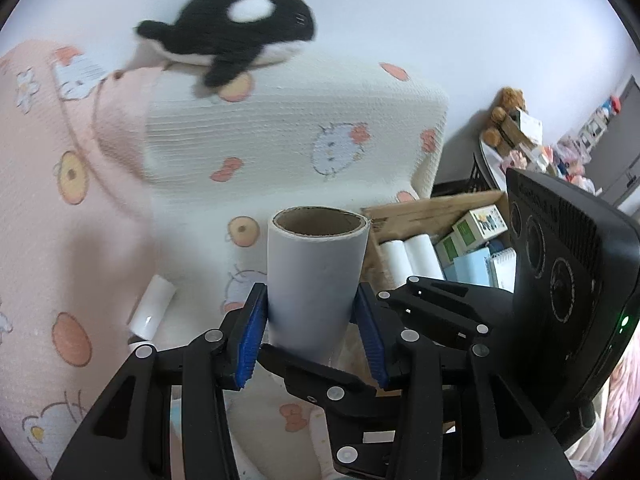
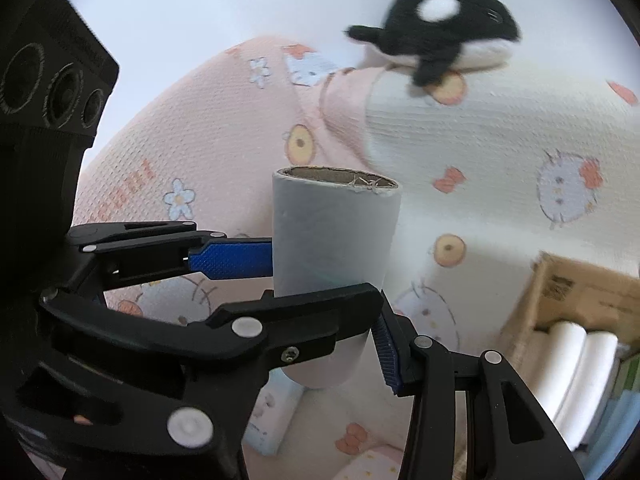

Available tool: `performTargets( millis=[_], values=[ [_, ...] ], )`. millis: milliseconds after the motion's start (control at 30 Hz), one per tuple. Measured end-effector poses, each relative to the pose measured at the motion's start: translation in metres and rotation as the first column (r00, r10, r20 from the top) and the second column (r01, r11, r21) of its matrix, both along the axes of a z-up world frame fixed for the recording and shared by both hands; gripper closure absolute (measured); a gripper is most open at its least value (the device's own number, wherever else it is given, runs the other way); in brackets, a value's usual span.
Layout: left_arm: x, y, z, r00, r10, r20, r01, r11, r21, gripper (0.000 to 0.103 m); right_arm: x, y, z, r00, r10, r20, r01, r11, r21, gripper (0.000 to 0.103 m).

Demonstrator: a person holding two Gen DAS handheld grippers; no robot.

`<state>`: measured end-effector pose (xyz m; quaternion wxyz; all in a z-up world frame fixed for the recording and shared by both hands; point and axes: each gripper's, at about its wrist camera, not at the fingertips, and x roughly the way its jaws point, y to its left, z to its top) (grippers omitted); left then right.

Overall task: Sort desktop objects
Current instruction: 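Lift the tube with the left tool and carry it over the cardboard box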

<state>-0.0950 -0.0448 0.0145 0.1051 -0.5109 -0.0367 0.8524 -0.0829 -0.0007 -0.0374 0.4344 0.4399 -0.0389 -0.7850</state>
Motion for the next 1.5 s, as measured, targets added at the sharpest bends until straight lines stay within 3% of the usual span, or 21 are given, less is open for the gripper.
performTargets(
  millis=[133,467,833,1200,1500],
  values=[
    [-0.006,0.030,-0.003,0.998,-0.049,0.027,0.049,0.999,0.017,0.055,0.002,0.030,-0.002,1.000,-0.026,-0.017,0.026,0.999,0.034,0.060],
    [-0.016,0.098,-0.007,0.988,-0.145,0.044,0.145,0.989,0.002,0.055,-0.013,0.108,0.002,0.993,-0.114,0.019,0.115,0.993,-0.015,0.060],
    [-0.035,0.157,-0.027,0.968,-0.231,0.094,0.226,0.972,0.056,0.055,-0.025,0.167,-0.007,0.978,-0.205,0.047,0.202,0.978,0.051,0.060],
    [-0.052,0.196,-0.059,0.952,-0.260,0.159,0.249,0.965,0.083,0.055,-0.039,0.206,-0.036,0.955,-0.265,0.134,0.256,0.963,0.082,0.060],
    [-0.066,0.205,-0.085,0.944,-0.243,0.222,0.209,0.964,0.163,0.055,-0.043,0.220,-0.053,0.931,-0.320,0.174,0.291,0.941,0.171,0.060]
  ],
)
